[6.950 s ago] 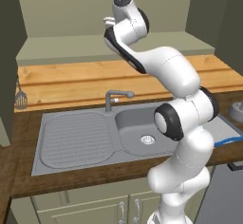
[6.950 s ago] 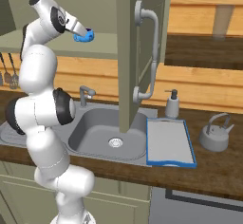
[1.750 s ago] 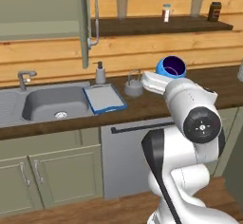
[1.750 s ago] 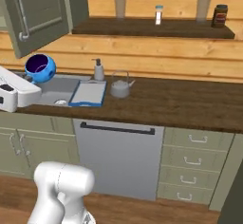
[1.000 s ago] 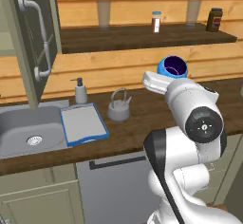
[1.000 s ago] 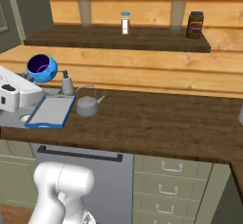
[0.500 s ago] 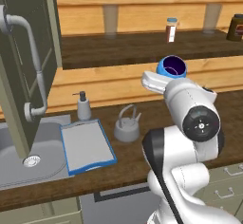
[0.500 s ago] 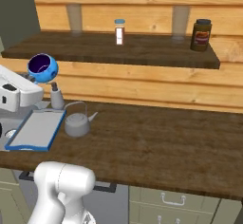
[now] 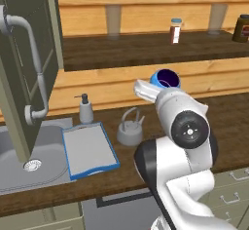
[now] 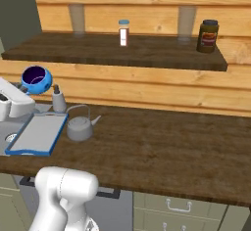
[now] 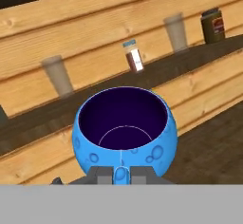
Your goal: Pick the kettle from the counter and place it on the tray. Then pick the mug from the cabinet and place it on the tray. Then close the cabinet doors.
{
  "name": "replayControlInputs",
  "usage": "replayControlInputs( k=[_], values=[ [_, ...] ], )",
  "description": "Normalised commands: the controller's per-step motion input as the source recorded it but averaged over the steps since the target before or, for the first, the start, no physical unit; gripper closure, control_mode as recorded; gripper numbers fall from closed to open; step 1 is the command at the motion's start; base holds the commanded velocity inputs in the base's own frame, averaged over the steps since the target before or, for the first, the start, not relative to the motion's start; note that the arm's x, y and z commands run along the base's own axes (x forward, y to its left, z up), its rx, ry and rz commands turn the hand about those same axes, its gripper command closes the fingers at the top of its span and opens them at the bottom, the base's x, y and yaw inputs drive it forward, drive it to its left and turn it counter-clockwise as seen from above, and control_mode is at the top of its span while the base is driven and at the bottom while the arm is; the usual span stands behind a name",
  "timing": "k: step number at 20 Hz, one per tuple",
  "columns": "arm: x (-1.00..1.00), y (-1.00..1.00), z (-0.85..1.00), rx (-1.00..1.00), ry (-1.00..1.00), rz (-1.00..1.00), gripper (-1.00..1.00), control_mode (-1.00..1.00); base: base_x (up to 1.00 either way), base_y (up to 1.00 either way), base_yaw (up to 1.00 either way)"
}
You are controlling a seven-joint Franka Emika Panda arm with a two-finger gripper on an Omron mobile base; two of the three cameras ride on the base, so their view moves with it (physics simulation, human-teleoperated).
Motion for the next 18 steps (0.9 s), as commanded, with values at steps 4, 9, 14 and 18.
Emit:
replayControlInputs(
  k=[4,9,14,18],
  values=[
    [-0.08,0.45,-0.62,0.16,0.00,0.00,1.00,-1.00,0.00,0.00,0.00],
    [0.00,0.17,-0.62,0.19,0.00,0.02,1.00,-1.00,0.00,0.00,0.00],
    [0.00,0.02,-0.58,0.18,0.00,0.07,1.00,-1.00,0.00,0.00,0.00],
    [0.00,0.16,-0.54,0.02,0.00,0.04,1.00,-1.00,0.00,0.00,0.00]
  ],
)
